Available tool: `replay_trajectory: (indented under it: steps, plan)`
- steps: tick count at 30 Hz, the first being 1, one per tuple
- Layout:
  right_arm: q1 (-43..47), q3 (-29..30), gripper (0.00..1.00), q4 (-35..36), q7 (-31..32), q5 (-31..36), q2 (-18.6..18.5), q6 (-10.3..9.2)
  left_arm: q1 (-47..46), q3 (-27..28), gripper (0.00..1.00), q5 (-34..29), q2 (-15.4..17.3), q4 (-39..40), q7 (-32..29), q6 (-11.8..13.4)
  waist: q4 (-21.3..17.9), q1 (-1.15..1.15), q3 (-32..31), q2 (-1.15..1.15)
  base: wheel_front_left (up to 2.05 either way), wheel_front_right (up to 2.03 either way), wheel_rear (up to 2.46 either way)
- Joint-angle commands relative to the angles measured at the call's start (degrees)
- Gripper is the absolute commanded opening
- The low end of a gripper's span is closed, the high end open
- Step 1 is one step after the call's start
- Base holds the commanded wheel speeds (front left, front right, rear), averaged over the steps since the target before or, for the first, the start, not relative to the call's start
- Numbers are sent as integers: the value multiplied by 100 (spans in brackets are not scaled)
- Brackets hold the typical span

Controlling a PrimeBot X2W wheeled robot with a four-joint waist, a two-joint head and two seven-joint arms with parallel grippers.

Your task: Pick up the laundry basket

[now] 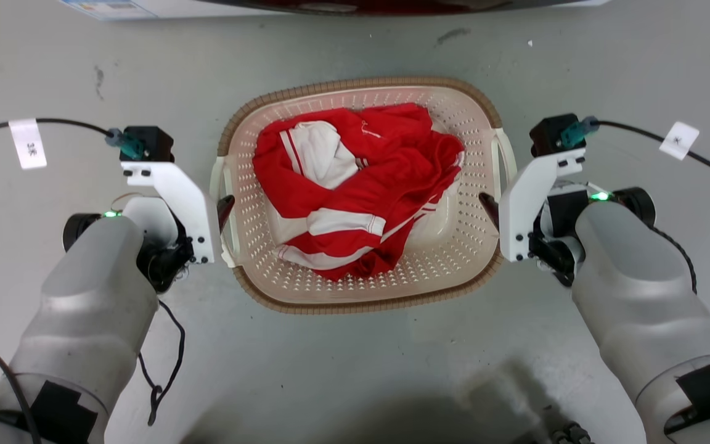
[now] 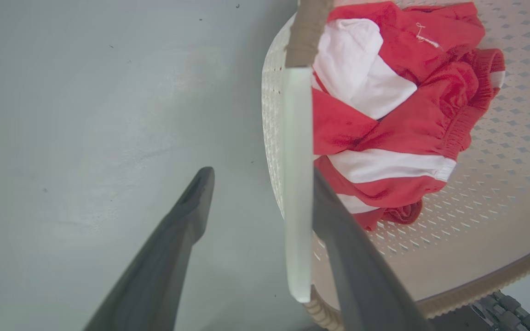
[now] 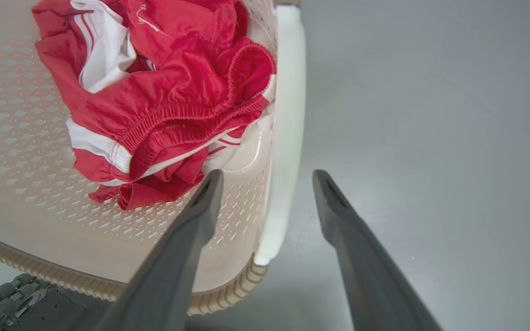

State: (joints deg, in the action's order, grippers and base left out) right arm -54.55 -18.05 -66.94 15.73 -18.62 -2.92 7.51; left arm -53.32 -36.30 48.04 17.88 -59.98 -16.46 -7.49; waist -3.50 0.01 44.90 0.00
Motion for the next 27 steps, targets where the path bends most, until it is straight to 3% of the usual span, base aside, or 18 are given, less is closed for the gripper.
replay_trajectory:
  steps: [1, 14, 15, 16, 17, 18, 19, 27]
  plan:
    - [-133, -68, 100, -8, 5, -92, 8, -4, -125, -62, 100, 19, 28, -34, 11, 2, -21, -1, 97, 0, 0, 0, 0]
    - [-471, -606, 100, -250, -104, -658, 8, -4, -581, -485, 100, 337, -104, -322, 73, 1, -62, -1, 540, 0, 0, 0, 0]
    - [-474, -634, 95, -266, -120, -690, 8, -4, -605, -505, 100, 368, -108, -337, 68, 1, -62, -1, 554, 0, 0, 0, 0]
    - [-494, -653, 70, -284, -143, -727, 7, -4, -635, -519, 100, 400, -110, -363, 69, 1, -61, -1, 571, 0, 0, 0, 0]
    - [-524, -675, 46, -303, -165, -760, 7, -4, -659, -536, 48, 423, -117, -389, 72, 1, -60, -1, 586, 0, 0, 0, 0]
    - [-538, -711, 13, -315, -163, -793, 8, -4, -676, -551, 0, 466, -136, -405, 68, 1, -56, -1, 598, 0, 0, 0, 0]
    - [-540, -735, 0, -324, -164, -847, 9, -4, -685, -583, 0, 488, -148, -413, 25, 1, -53, -1, 606, 0, 0, 0, 0]
    - [-566, -981, 0, -411, -186, -1076, 8, -3, -712, -785, 0, 697, -134, -461, -28, 2, -48, -1, 574, 0, 0, 0, 0]
